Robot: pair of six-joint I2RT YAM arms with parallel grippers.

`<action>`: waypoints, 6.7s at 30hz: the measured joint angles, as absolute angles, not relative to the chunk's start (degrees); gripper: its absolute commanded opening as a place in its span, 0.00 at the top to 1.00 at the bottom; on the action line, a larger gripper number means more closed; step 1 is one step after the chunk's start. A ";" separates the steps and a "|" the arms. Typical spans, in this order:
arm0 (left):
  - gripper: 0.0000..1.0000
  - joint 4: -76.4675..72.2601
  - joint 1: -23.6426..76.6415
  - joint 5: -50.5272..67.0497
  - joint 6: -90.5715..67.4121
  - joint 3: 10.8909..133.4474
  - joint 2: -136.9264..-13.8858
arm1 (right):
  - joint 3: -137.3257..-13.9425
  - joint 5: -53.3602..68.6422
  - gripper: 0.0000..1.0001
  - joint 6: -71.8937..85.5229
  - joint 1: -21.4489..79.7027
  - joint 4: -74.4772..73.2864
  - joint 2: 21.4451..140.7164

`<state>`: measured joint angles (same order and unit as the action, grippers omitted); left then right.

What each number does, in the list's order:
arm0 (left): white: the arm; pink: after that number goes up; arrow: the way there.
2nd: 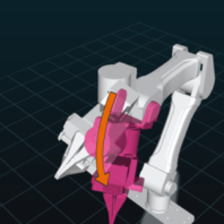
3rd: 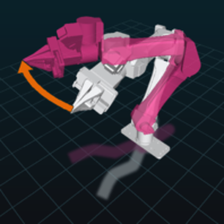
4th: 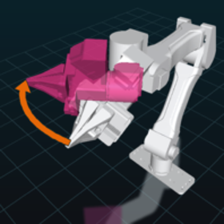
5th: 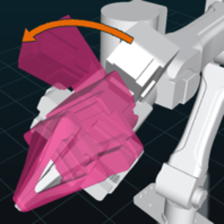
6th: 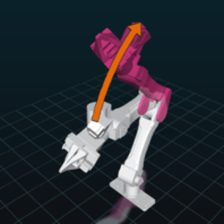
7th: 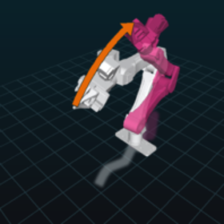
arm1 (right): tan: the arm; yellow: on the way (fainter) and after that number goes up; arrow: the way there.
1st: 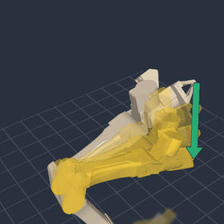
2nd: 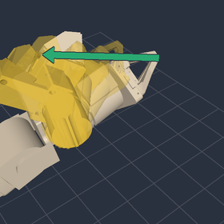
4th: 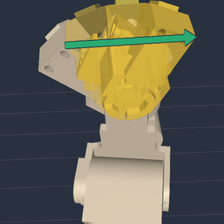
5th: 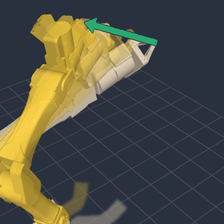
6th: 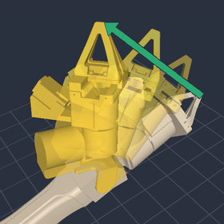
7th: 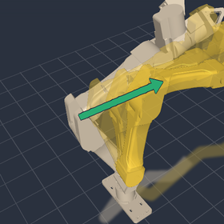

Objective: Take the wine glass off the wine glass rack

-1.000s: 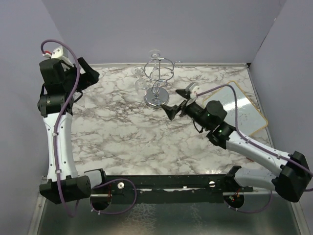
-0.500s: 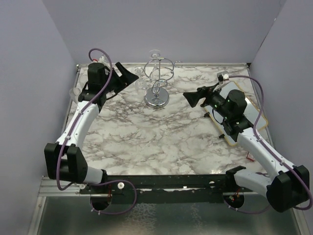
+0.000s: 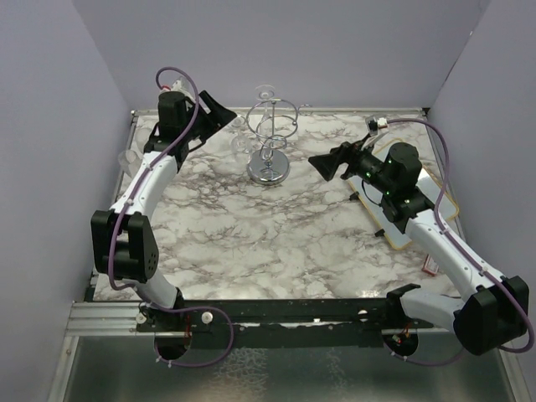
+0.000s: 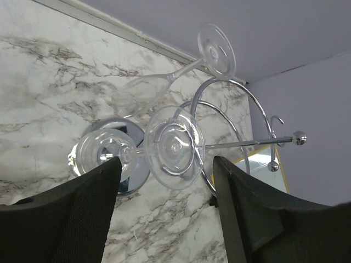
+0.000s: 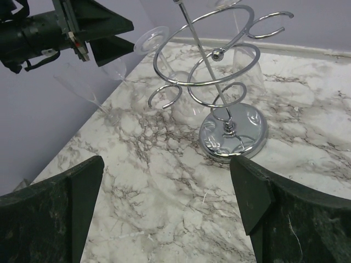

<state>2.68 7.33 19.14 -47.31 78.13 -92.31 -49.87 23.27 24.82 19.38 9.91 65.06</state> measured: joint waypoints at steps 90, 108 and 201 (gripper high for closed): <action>1.00 4.69 9.21 26.13 -18.11 68.42 -59.31 | -49.78 32.14 0.05 25.26 19.35 10.76 63.96; 1.00 -7.42 14.50 40.80 -6.24 40.64 -33.85 | -55.42 53.71 0.40 14.83 35.73 28.14 77.52; 0.60 44.03 17.45 26.61 -23.49 71.42 -54.39 | -25.32 27.79 0.99 -106.94 48.71 31.75 70.96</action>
<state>44.03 17.45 26.61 -23.49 71.42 -54.39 -25.32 27.79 -106.94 48.71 31.75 70.96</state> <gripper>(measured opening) 0.489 0.037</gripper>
